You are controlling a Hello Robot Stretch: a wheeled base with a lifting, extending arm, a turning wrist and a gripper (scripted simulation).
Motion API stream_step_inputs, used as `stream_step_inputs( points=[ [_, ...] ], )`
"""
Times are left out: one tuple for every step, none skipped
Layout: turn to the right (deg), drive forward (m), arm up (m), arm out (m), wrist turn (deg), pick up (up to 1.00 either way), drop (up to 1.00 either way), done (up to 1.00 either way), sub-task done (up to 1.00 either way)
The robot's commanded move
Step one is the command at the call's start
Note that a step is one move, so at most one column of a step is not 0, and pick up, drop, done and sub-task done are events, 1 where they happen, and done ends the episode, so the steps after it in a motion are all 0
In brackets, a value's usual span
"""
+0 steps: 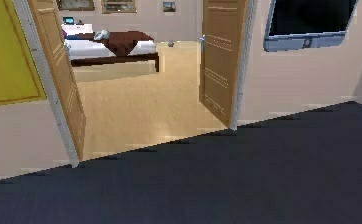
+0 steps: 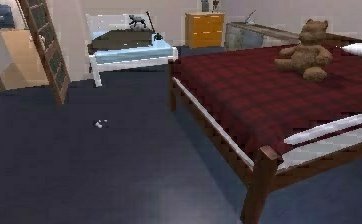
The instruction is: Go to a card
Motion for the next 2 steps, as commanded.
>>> stream_step_inputs(
  points=[
    [-3.0,0.0,0.0,0.0,0.0,0.0,0.0,0.0,0.0],
    [0.0,1.0,0.0,0.0,0.0,0.0,0.0,0.0,0.0]
  ],
)
